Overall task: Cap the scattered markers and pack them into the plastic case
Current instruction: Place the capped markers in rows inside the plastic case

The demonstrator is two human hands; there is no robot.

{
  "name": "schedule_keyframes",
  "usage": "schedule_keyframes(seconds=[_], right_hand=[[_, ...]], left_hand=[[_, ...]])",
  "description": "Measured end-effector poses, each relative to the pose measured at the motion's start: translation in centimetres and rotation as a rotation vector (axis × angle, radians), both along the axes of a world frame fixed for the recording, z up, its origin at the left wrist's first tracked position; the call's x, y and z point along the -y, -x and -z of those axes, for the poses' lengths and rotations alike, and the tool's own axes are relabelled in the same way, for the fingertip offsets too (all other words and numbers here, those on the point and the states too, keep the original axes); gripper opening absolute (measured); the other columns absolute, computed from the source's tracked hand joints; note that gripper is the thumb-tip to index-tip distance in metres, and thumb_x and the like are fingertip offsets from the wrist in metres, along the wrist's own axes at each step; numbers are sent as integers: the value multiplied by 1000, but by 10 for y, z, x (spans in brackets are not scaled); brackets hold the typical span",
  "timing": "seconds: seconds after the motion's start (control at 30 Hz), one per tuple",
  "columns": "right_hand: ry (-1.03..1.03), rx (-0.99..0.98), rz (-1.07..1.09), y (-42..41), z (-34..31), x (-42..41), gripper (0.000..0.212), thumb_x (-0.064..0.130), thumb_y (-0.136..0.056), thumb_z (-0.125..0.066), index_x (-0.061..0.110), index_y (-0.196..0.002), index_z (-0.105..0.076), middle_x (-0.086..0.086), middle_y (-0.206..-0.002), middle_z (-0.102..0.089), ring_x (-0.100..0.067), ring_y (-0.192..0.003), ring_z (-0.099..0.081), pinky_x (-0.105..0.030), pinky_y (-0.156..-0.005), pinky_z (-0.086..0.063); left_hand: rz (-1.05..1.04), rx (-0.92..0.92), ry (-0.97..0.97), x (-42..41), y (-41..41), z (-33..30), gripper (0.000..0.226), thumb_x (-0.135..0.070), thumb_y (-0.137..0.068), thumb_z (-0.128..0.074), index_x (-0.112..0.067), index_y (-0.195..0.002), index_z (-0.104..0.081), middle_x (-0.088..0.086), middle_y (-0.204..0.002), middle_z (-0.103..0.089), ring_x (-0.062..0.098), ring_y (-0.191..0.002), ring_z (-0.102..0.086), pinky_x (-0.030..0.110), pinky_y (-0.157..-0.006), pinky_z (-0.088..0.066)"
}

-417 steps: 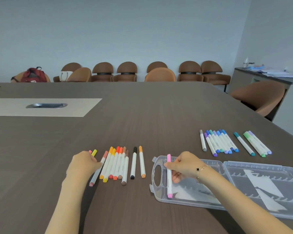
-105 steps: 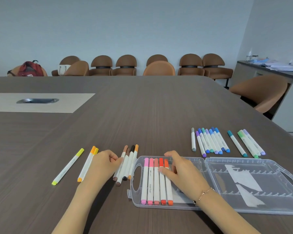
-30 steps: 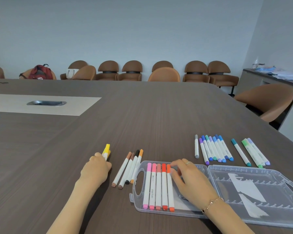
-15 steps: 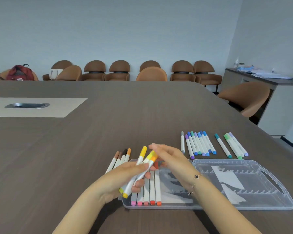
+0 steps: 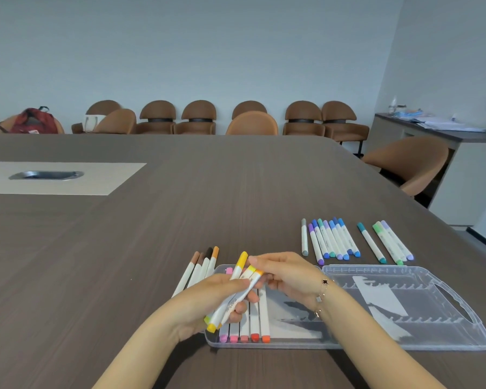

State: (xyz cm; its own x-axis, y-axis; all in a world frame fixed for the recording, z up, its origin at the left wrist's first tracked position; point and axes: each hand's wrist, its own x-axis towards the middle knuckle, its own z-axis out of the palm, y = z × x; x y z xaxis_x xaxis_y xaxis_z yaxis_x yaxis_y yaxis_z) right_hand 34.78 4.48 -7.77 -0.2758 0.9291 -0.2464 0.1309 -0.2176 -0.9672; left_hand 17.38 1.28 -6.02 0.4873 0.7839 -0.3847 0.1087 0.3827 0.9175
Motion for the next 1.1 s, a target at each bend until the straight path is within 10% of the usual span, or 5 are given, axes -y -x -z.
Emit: schedule_keyframes(seconds=[0.3, 0.7, 0.83, 0.97, 1.1], right_hand=[[-180, -70, 619, -33, -6, -14, 27, 31, -91, -60, 6, -92, -69, -4, -74, -63, -9, -66, -54, -21, -64, -47], [-297, 478, 271, -11, 16, -2, 21, 33, -88, -64, 15, -99, -62, 5, -63, -64, -2, -46, -56, -15, -54, -50], [-432, 666, 243, -14, 13, 9, 49, 45, -83, -64, 26, -127, -49, 13, -107, -58, 2, -84, -54, -8, -70, -44], [-472, 794, -200, -31, 15, 24, 78, 67, -71, -57, 50, -139, -22, 36, -137, -19, 3, -136, -12, -37, -114, -21], [-453, 864, -330, -34, 13, 29, 70, 72, -68, -44, 61, -126, -6, 50, -122, 8, 11, -128, 16, -37, -117, 0]], left_hand=[[-38, -120, -19, -10, 21, 1, 27, -24, -98, -50, -3, -109, -62, -3, -63, -57, 6, -49, -40, 16, -45, -38], [-337, -224, -131, -25, 35, 6, 26, -23, -100, -44, -4, -96, -61, 0, -56, -54, 9, -48, -45, 18, -48, -45], [-342, -157, -64, -28, 40, 7, 29, -23, -98, -48, 0, -103, -63, 6, -72, -64, 10, -56, -58, 21, -57, -55], [-338, -130, -7, -27, 40, 7, 31, -26, -96, -51, 1, -105, -64, 7, -66, -62, 11, -51, -56, 21, -49, -52], [-338, -36, 81, -27, 36, 6, 35, -30, -98, -46, 0, -114, -55, 6, -55, -53, 9, -37, -39, 17, -36, -38]])
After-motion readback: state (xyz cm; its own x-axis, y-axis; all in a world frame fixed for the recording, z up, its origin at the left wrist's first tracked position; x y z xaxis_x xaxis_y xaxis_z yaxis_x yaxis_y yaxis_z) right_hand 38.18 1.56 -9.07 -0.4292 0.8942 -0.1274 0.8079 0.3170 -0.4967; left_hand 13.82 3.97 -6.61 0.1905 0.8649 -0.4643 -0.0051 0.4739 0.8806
